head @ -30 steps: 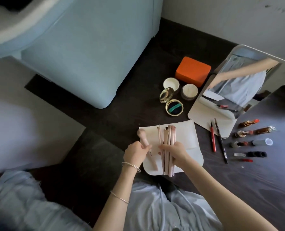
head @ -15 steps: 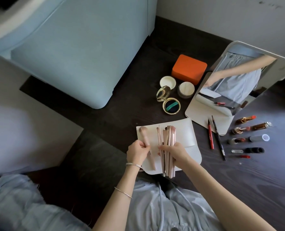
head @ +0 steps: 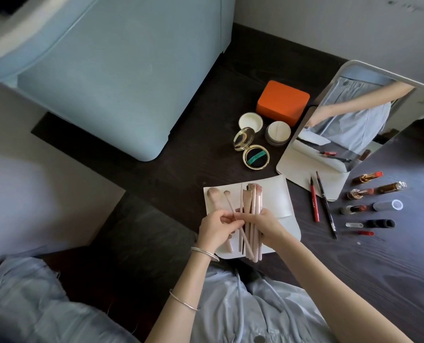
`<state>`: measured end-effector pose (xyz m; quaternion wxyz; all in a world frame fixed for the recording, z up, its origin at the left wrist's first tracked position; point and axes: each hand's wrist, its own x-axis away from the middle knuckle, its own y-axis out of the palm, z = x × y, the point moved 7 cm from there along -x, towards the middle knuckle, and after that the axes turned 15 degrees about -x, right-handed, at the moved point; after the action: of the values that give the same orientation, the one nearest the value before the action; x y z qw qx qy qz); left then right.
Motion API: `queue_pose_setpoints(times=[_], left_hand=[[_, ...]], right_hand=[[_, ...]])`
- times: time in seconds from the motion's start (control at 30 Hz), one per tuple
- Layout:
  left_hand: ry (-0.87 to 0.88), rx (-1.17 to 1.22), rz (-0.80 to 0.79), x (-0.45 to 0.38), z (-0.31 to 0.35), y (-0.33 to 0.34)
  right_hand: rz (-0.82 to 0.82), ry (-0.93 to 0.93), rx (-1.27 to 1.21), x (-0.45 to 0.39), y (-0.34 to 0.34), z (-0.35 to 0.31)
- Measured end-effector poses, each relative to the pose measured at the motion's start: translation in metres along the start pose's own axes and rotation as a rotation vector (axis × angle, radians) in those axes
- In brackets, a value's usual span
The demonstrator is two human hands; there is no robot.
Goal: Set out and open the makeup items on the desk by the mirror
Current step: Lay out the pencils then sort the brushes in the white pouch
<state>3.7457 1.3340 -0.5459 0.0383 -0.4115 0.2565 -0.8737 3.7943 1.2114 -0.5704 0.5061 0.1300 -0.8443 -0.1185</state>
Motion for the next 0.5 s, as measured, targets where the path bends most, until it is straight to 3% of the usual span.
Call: queue_pose_setpoints(times=[0.1,0.37,0.5], left_hand=[[-0.044,0.128,-0.014,0.001,0.003,0.004],[-0.057,0.007,0.193,0.002,0.003,0.002],[-0.049,-0.034,0.201,0.002,0.007,0.002]], right_hand=[[-0.006,-0.041,-0.01,0.003,-0.002,-0.006],[0.139,-0.178,0.247,-0.005,-0.006,-0.013],[0.185,-0.221,0.361,-0.008,-0.009,-0.015]])
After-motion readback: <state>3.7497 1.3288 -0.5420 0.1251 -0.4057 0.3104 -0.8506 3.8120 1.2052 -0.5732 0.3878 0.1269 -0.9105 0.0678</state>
